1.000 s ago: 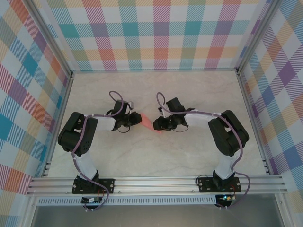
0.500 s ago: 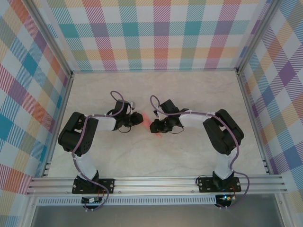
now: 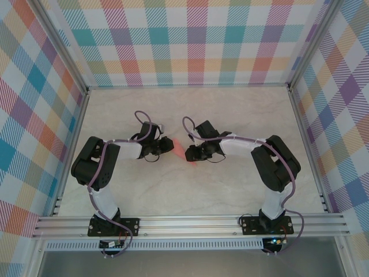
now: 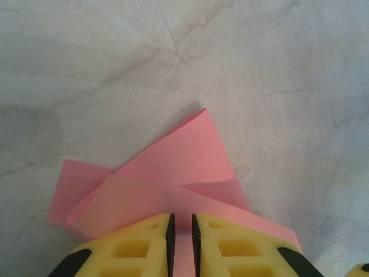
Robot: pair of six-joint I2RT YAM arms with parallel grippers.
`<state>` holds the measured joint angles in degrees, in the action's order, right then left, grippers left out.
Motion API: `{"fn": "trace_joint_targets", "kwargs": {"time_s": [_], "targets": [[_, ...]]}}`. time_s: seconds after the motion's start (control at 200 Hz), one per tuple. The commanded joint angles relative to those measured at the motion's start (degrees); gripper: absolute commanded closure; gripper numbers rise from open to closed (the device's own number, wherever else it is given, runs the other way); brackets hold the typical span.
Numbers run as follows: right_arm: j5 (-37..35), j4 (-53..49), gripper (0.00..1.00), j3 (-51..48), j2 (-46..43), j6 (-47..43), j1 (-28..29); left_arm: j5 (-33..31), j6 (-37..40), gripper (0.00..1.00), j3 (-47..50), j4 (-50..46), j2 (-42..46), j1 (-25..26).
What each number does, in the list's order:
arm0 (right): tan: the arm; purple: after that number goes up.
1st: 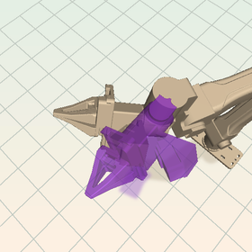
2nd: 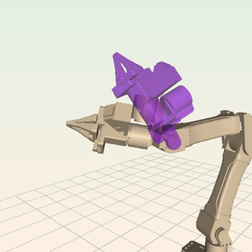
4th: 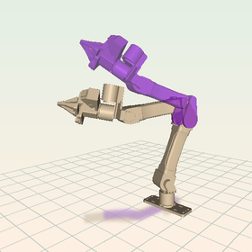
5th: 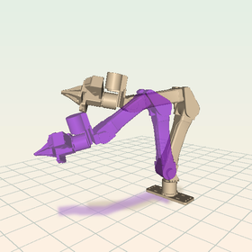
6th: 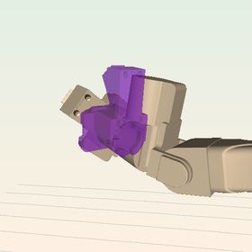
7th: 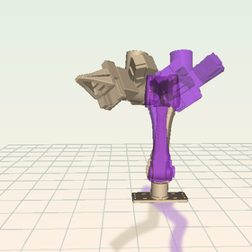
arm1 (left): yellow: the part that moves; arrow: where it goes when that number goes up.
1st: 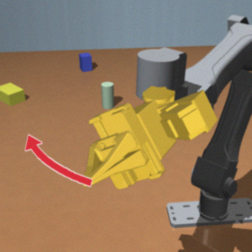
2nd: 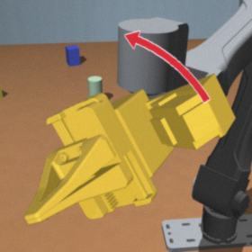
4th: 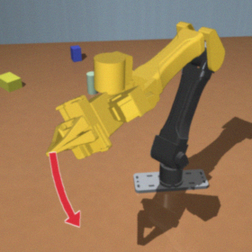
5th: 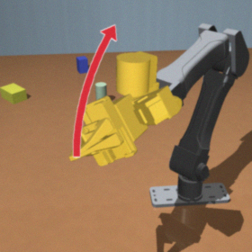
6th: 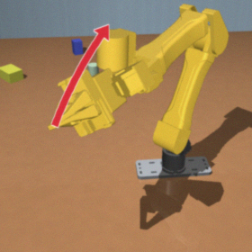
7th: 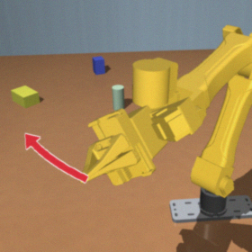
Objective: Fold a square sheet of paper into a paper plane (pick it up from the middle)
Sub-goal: Fold the wing for the fifth time at the center of the table.
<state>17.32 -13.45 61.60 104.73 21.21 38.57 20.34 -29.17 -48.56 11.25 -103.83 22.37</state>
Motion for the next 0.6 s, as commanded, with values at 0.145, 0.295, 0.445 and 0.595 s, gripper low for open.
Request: {"fn": "trace_joint_targets", "kwargs": {"time_s": [0.145, 0.295, 0.445, 0.595], "targets": [[-1.13, -2.49, 0.78, 1.39, -1.25, -3.11, 1.06, -1.36, -0.62, 0.81, -1.22, -2.02, -1.23, 0.83], [-1.59, -2.46, 0.84, 1.68, -0.52, -3.23, 1.07, -1.33, -0.63, 0.81, -1.36, -2.03, -0.98, 0.92], [-0.98, -2.01, 0.9, 1.68, 0.57, -2.76, 1.03, -1.31, -0.7, 0.81, -1.24, -2.21, 0.29, 0.92], [0.69, -0.83, 0.96, 1.44, 1.51, -1.89, 1.07, -1.08, -0.73, 0.79, -0.84, -2.36, 2.7, 0.92]]}}
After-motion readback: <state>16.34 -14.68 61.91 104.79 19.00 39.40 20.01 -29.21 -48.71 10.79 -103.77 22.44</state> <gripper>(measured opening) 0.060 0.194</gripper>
